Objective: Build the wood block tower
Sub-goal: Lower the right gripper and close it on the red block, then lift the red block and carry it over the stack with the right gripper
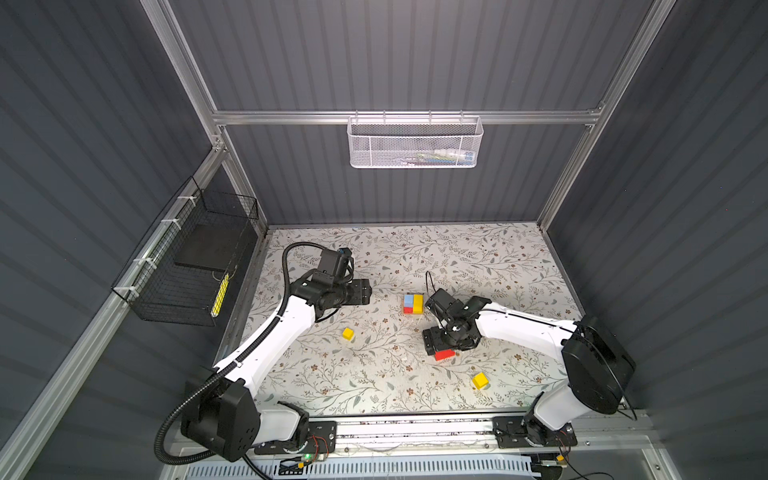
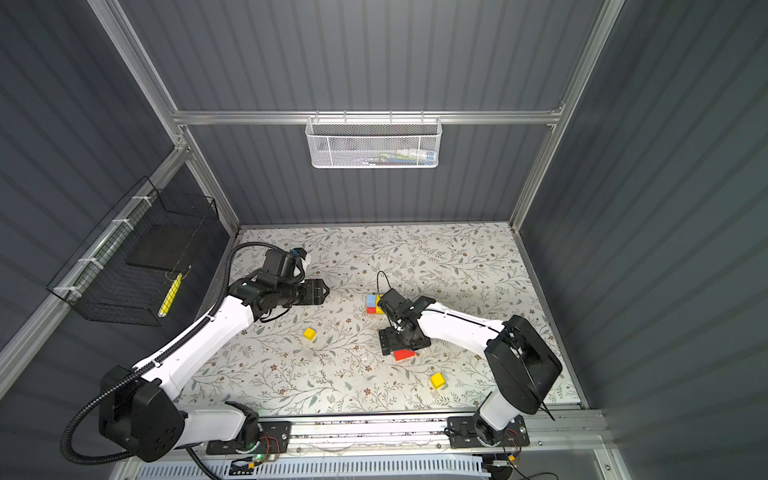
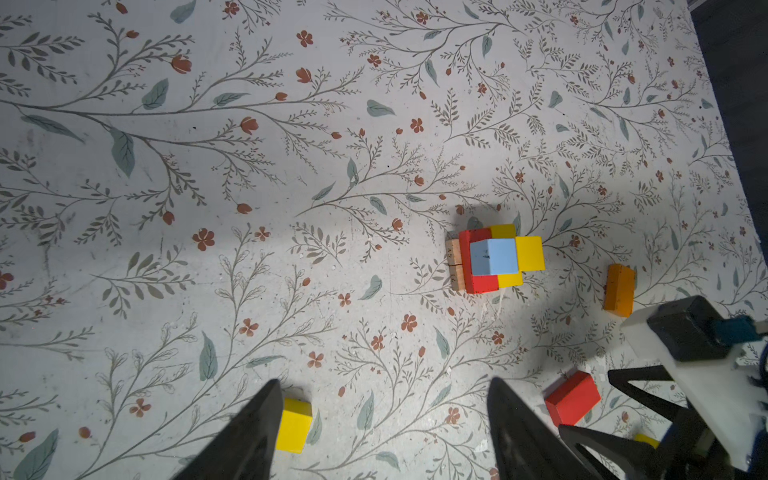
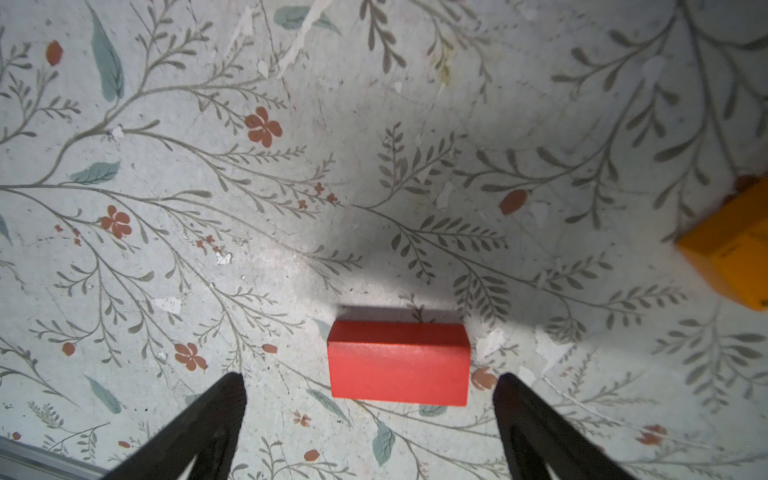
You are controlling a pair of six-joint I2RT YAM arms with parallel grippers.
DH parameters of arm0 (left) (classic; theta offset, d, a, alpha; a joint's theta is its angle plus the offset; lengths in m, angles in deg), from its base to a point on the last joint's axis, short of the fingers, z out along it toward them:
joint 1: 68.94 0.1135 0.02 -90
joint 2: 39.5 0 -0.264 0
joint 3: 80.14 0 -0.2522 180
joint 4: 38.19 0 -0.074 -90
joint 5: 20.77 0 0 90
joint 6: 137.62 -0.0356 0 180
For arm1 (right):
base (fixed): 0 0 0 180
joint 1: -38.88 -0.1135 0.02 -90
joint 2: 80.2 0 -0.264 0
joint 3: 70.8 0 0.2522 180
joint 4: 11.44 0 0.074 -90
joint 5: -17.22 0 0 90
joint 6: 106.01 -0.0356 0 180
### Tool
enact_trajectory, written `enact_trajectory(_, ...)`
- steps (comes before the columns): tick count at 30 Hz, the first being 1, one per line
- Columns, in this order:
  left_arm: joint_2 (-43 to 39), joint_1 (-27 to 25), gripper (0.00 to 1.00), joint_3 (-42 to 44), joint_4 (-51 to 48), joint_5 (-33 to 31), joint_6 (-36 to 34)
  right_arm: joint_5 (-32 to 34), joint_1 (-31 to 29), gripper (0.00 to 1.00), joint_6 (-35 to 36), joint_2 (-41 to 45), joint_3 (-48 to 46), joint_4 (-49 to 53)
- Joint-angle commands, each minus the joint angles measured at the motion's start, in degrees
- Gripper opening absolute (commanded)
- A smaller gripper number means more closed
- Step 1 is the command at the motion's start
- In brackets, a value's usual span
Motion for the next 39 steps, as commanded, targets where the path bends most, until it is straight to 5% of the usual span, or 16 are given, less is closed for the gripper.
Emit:
enact_trajectory(1,0.75,0.49,0.77,0.81,0.15,1.22,0.48,1.60,-0.25,0.94,0.22,-1.11,-1.05,1.00)
enact_trajectory(27,1.39,0.77,0.78,1.35,0.28,1.11,0.25,2.40,-1.12,0.72,-0.83,-4.96,-1.54,0.94)
enact_trajectory(39,1.25,0.76,0.77,1.43,0.32,0.69,0.03,4.66,-2.62,0.72,-2.02,-6.06,-0.44,1.63)
